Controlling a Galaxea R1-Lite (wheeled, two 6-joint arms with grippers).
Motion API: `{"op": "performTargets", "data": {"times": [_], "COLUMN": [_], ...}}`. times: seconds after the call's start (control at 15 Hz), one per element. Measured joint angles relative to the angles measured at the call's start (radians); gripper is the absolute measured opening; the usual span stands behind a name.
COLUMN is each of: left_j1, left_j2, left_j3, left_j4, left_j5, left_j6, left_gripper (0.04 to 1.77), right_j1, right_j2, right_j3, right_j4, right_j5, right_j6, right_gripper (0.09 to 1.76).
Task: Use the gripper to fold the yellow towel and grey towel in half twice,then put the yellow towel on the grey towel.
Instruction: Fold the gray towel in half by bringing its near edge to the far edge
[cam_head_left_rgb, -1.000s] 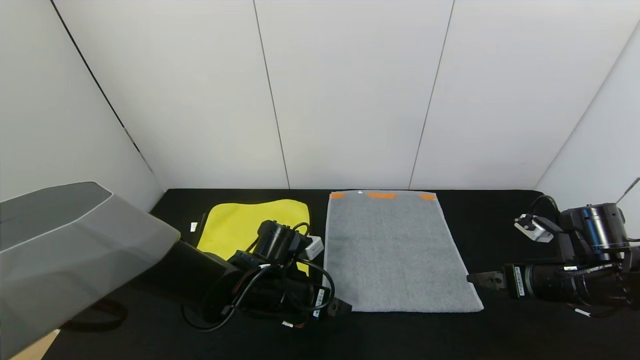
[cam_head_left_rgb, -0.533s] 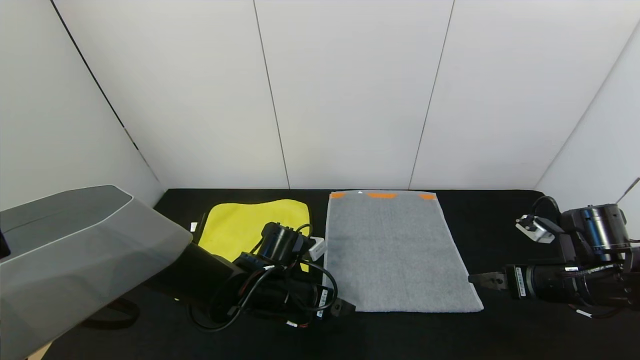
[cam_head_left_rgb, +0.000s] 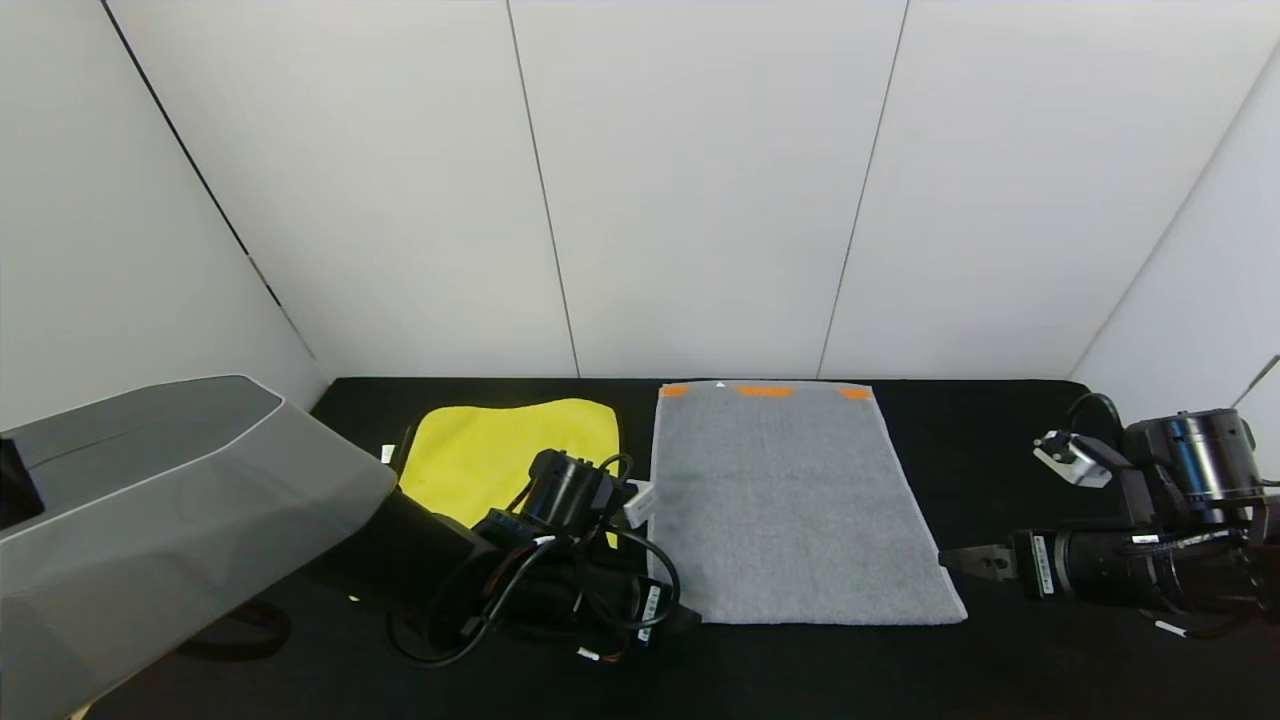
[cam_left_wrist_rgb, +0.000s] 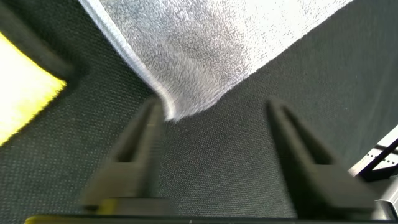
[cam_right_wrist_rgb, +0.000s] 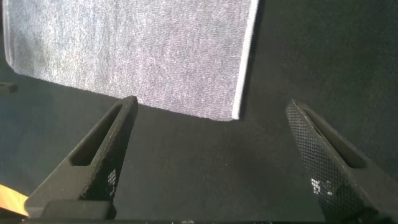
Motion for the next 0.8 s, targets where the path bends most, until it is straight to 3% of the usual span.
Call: {"op": "performTargets", "data": {"times": [0.2,0.27,0.33,0.8], "left_j1": [-0.003,-0.003,-0.003,0.002], "left_j2": [0.003,0.003,0.003,0.000], "left_j3": [0.000,0.000,0.000,0.014], "left_j4": [0.000,-0.001,-0.001,-0.049], "left_j5": [0.000,0.001,0.001,0.007], "left_j6": [0.000,-0.001,0.000,-0.003], "left_gripper": [0.74,0.31,0.11,0.11], "right_j1": [-0.003,-0.003,-0.004,0.014], "right_j2": [0.000,0.000,0.000,0.026], "right_j3": [0.000,0.001,0.001,-0.002], "right_j4": [0.000,0.000,0.000,-0.012], "right_j5": [0.000,0.000,0.000,0.000], "right_j6": [0.000,0.000,0.000,0.002], "right_gripper": [1.71,1.71,1.71,1.71]}}
